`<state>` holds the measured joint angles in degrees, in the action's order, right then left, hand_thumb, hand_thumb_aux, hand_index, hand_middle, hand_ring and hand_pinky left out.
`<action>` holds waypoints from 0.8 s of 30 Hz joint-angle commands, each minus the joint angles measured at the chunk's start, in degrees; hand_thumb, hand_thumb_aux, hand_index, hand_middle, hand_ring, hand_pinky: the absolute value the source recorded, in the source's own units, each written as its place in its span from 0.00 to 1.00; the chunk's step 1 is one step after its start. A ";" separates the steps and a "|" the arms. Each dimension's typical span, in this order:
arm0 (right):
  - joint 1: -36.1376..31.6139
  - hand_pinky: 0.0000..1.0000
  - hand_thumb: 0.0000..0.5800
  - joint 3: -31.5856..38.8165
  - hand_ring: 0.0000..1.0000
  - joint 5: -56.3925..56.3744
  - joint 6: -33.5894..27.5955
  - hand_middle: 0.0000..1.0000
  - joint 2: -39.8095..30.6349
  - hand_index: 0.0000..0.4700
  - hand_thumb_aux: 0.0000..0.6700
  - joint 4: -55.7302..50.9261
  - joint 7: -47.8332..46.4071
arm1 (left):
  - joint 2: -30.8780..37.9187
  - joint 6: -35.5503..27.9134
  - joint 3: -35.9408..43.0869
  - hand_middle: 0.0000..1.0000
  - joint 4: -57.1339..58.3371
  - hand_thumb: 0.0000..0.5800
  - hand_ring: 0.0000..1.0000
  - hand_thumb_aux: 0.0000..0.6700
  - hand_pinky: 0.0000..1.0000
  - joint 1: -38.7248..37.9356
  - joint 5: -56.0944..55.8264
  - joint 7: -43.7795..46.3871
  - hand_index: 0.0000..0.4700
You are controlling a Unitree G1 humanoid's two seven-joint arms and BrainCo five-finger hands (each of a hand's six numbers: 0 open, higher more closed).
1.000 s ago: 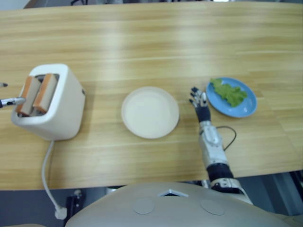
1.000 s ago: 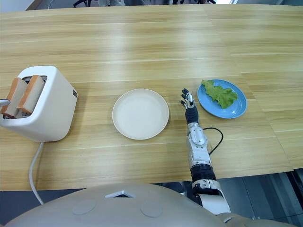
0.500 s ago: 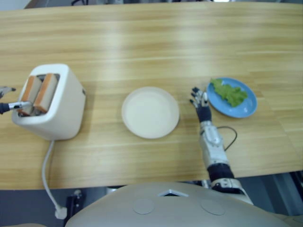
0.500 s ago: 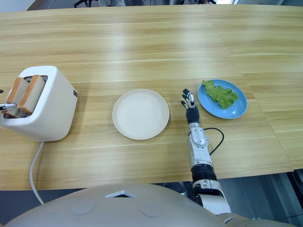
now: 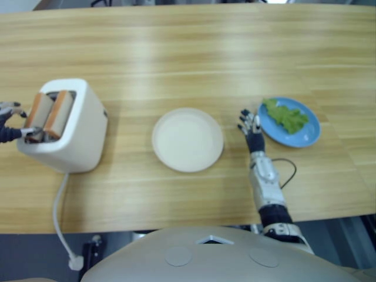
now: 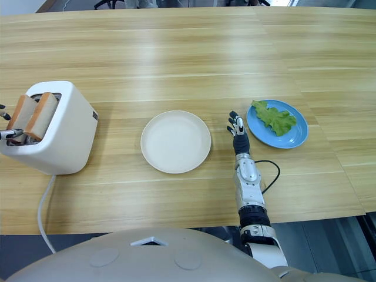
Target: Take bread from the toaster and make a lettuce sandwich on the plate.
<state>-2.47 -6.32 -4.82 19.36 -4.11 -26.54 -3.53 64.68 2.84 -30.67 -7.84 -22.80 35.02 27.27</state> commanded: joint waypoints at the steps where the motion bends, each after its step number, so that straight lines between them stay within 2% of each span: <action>1: 0.54 0.00 0.00 -0.10 0.00 0.11 -1.11 0.00 0.28 0.00 0.00 -0.63 0.12 | -1.03 -0.46 -0.74 0.00 -1.47 1.00 0.00 1.00 0.00 -0.10 0.40 0.83 0.98; 11: 0.34 0.00 0.00 0.28 0.00 0.63 -1.40 0.00 0.62 0.00 0.00 -1.58 0.17 | -1.13 -0.49 -2.89 0.00 -2.93 1.00 0.00 1.00 0.00 1.80 0.35 0.25 0.98; 16: 0.32 0.00 0.00 0.39 0.00 0.84 -1.44 0.00 0.70 0.00 0.00 -2.06 0.10 | -1.77 -0.45 -3.45 0.00 -4.24 1.00 0.00 1.00 0.00 5.59 -0.69 -1.33 0.98; 17: 0.36 0.00 0.00 0.43 0.00 0.90 -1.45 0.00 0.76 0.00 0.00 -2.05 0.14 | -1.90 -0.45 -3.67 0.10 -4.44 1.00 0.10 1.00 0.10 6.67 -1.10 -1.79 0.98; 18: 0.40 0.00 0.00 0.45 0.00 0.94 -1.47 0.00 0.81 0.00 0.00 -2.03 0.16 | -2.10 -0.46 -3.94 0.58 -4.65 1.00 0.58 1.00 0.58 7.72 -1.53 -2.23 0.98; 19: 0.43 0.00 0.00 0.46 0.00 0.97 -1.47 0.00 0.84 0.00 0.00 -2.02 0.17 | -2.25 -0.40 -4.20 1.00 -4.88 1.00 1.00 1.00 1.00 8.72 -1.89 -2.67 0.98; 24: 0.48 0.00 0.00 0.59 0.00 1.07 -1.58 0.00 1.01 0.00 0.00 -2.07 0.19 | -4.04 -0.17 -6.78 1.00 -6.25 1.00 1.00 1.00 1.00 16.13 -5.53 -6.55 0.98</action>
<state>-2.53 -6.11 -4.28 19.24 -3.38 -27.00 -3.40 61.48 2.69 -35.82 -13.11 -8.94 31.22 22.40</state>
